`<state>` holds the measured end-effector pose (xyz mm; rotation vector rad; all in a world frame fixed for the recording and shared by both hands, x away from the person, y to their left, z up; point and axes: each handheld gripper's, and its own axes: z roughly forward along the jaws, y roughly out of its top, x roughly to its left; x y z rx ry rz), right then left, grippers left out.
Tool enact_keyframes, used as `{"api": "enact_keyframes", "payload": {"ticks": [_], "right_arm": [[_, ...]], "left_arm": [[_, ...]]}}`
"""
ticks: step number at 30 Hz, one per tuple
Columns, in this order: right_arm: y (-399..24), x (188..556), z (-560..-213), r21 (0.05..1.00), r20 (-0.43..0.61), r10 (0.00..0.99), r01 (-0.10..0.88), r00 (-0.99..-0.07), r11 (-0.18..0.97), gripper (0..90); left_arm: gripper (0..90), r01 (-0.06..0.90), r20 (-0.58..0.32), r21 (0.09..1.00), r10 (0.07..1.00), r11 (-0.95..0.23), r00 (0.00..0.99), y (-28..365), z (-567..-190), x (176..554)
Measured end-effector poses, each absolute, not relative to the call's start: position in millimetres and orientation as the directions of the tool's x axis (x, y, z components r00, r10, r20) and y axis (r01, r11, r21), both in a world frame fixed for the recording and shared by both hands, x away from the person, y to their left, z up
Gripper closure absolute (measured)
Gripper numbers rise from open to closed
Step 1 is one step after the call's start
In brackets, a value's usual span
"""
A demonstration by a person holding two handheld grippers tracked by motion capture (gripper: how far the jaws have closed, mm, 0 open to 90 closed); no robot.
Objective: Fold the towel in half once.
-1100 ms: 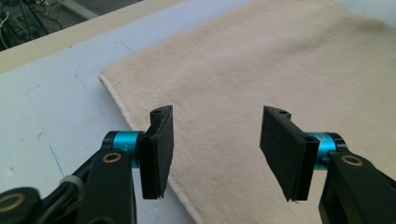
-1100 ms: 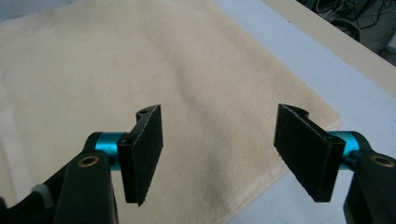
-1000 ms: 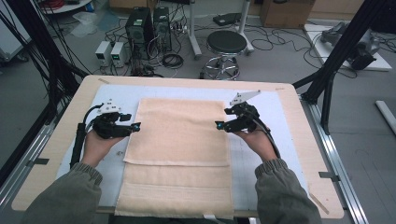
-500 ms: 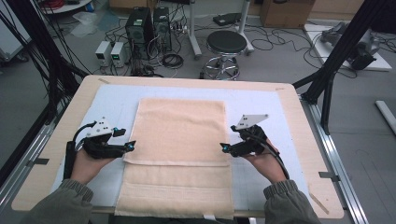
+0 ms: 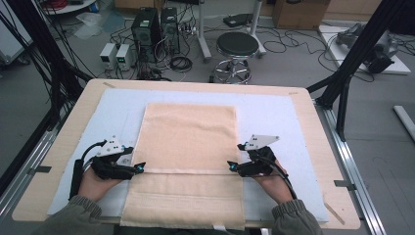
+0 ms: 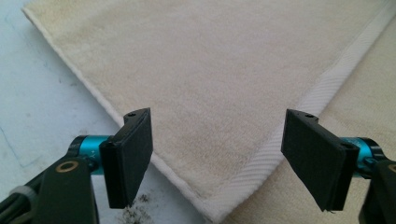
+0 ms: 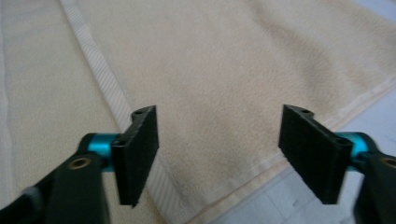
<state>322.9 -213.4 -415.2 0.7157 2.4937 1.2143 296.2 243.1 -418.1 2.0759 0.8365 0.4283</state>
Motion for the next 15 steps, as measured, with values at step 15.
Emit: {"api": "enact_keyframes", "payload": {"ticks": [15], "right_arm": [[-201, 321, -434, 0.734, 0.007, 0.473, 0.326, -0.881, 0.596, 55.0]], "left_arm": [[53.6, 0.442, -0.02, 0.757, 0.659, -0.481, 0.752, 240, -433, 304]]}}
